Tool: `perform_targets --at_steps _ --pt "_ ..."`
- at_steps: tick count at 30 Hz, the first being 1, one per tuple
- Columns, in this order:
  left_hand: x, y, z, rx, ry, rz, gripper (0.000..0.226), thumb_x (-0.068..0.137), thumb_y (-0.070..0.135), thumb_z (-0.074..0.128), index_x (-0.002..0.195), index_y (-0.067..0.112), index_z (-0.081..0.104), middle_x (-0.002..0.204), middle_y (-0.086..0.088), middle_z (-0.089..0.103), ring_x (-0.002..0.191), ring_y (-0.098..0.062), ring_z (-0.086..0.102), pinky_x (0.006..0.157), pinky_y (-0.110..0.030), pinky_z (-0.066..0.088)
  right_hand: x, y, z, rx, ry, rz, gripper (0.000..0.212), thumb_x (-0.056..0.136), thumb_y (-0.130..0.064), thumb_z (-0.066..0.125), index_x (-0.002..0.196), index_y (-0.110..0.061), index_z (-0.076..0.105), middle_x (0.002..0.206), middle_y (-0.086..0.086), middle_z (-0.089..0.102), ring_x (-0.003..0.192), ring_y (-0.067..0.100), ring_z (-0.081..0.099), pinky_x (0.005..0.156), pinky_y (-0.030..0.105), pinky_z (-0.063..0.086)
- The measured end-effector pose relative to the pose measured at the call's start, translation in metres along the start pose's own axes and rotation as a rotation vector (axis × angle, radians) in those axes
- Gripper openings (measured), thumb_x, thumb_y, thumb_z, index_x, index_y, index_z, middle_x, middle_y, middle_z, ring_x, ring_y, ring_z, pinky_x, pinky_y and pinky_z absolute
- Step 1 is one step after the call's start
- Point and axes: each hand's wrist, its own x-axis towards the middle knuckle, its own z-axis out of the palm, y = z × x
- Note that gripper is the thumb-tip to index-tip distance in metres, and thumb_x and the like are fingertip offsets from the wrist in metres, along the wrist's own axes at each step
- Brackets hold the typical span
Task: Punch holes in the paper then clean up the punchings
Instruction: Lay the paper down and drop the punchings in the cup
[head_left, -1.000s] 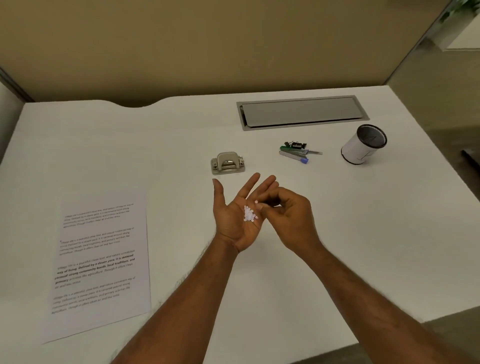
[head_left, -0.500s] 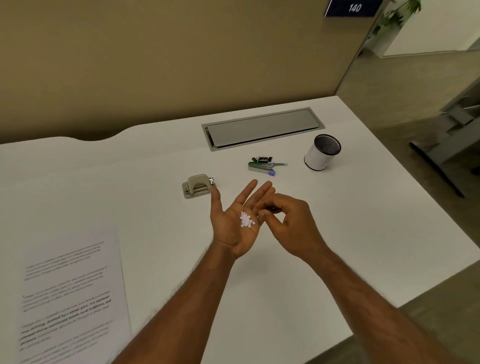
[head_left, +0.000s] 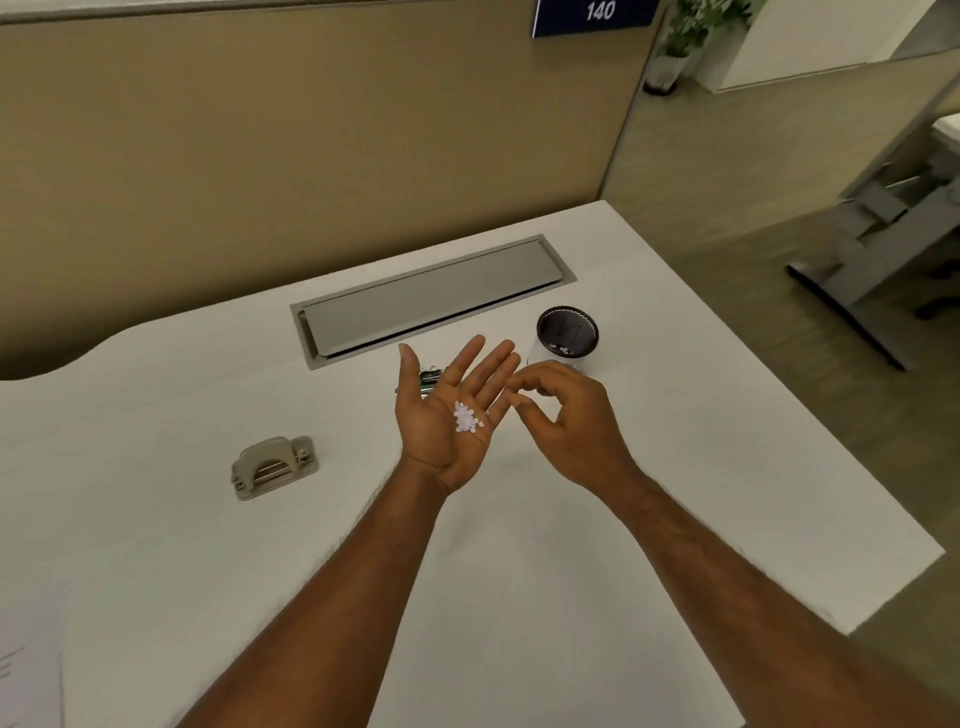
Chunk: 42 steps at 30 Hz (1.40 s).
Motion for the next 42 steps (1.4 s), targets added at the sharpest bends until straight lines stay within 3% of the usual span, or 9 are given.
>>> perform_targets --at_steps 6,14,20,26,33,38,42 --pt "0.081 -0.008 0.048 0.108 -0.042 -0.003 0.079 0.091 0.069 0.036 0.138 0.006 0.05 0.135 -0.02 0.059 0.126 -0.033 0.057 0.11 -0.047 0.041 0.062 0.054 -0.032 0.019 0.087 0.068 0.011 0.087 -0.011 0.065 0.097 -0.01 0.071 0.095 -0.001 0.071 0.087 0.008 0.064 0.08 0.015 0.051" --pt "0.165 -0.021 0.078 0.42 -0.076 -0.029 0.081 0.094 0.068 0.03 0.133 0.002 0.055 0.13 -0.017 0.063 0.122 -0.029 0.061 0.11 -0.044 0.043 0.125 0.103 -0.042 -0.047 0.015 0.026 0.018 0.088 -0.013 0.058 0.101 -0.012 0.07 0.102 0.002 0.071 0.094 0.015 0.065 0.086 0.036 0.056" --pt "0.193 -0.03 0.082 0.624 -0.104 0.026 0.081 0.095 0.067 0.025 0.13 0.003 0.059 0.129 -0.014 0.065 0.121 -0.024 0.061 0.106 -0.041 0.046 0.141 0.117 -0.042 -0.041 -0.04 -0.025 0.032 0.087 -0.001 0.052 0.113 -0.011 0.068 0.114 0.003 0.068 0.104 0.014 0.062 0.091 0.033 0.054" --pt "0.206 -0.042 0.083 0.698 -0.154 0.052 0.083 0.092 0.068 0.023 0.127 0.004 0.062 0.127 -0.011 0.066 0.123 -0.025 0.06 0.112 -0.048 0.04 0.139 0.127 -0.042 -0.118 -0.04 -0.05 0.034 0.088 -0.008 0.048 0.118 -0.013 0.064 0.118 0.004 0.065 0.107 0.017 0.055 0.094 0.026 0.045" --pt "0.211 -0.046 0.09 0.693 -0.194 0.076 0.087 0.089 0.069 0.016 0.135 0.006 0.055 0.135 -0.01 0.061 0.131 -0.014 0.052 0.114 -0.037 0.036 0.123 0.136 -0.039 -0.208 -0.046 -0.063 0.042 0.089 -0.005 0.05 0.131 -0.009 0.056 0.117 0.008 0.059 0.108 0.024 0.048 0.089 0.033 0.048" --pt "0.214 -0.045 0.088 0.76 -0.182 0.068 0.089 0.085 0.073 0.013 0.135 0.013 0.056 0.136 -0.003 0.061 0.133 -0.011 0.049 0.122 -0.047 0.017 0.115 0.147 -0.039 -0.275 0.0 -0.116 0.032 0.086 -0.004 0.05 0.111 -0.011 0.07 0.112 0.008 0.064 0.101 0.028 0.055 0.084 0.04 0.049" --pt "0.213 -0.047 0.089 0.733 -0.188 0.061 0.091 0.085 0.073 0.013 0.135 0.01 0.056 0.135 -0.004 0.062 0.132 -0.011 0.05 0.118 -0.039 0.028 0.115 0.144 -0.038 -0.276 0.061 -0.079 0.035 0.084 -0.003 0.054 0.116 -0.011 0.066 0.114 0.009 0.063 0.103 0.027 0.056 0.086 0.041 0.049"
